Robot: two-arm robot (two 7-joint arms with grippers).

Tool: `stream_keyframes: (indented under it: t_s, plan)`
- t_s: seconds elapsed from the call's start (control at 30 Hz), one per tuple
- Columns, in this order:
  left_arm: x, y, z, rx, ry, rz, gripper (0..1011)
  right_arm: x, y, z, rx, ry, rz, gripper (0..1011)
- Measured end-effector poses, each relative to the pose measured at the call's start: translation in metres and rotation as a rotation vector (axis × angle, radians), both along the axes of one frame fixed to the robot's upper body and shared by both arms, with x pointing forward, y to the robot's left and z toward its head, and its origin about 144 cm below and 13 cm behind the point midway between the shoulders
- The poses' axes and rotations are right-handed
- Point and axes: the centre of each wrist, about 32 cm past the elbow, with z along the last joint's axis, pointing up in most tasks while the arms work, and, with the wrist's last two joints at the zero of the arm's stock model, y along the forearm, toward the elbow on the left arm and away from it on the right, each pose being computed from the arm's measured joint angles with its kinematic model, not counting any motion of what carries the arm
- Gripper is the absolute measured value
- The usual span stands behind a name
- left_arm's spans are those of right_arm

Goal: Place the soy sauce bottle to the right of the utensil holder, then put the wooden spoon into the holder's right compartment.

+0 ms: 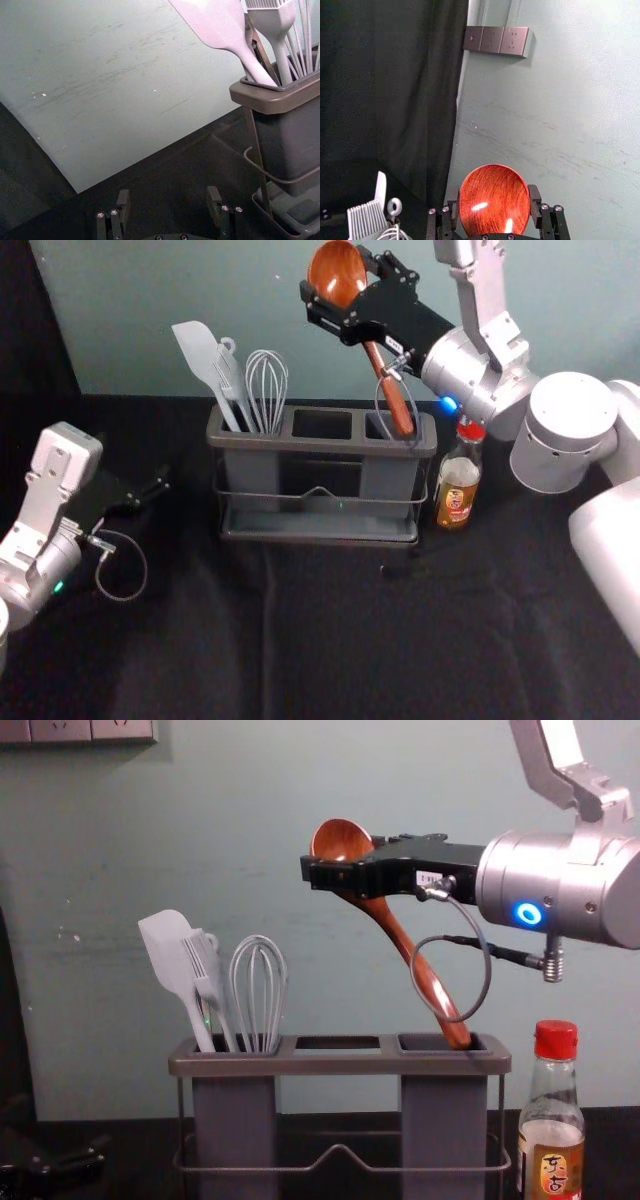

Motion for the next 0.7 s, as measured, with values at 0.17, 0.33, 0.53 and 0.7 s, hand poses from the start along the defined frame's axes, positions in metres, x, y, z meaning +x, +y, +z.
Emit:
stream_keyframes:
  t_s: [0.17, 0.33, 0.53, 0.7]
  plan:
    - [0.0, 0.0, 0.0, 0.0, 0.0, 0.0, 1005, 0.002, 0.002, -0.004, -0.004, 0.008, -0.001, 836]
    - [0.0, 0.0, 0.0, 0.0, 0.0, 0.0, 1005, 0.0, 0.0, -0.011, -0.005, 0.025, -0.006, 836]
    - [0.0, 0.0, 0.0, 0.0, 0.0, 0.0, 1005, -0.009, -0.006, -0.01, -0.023, 0.04, -0.015, 836]
    - [0.0, 0.0, 0.0, 0.0, 0.0, 0.0, 1005, -0.022, -0.012, -0.006, -0.04, 0.041, -0.019, 836]
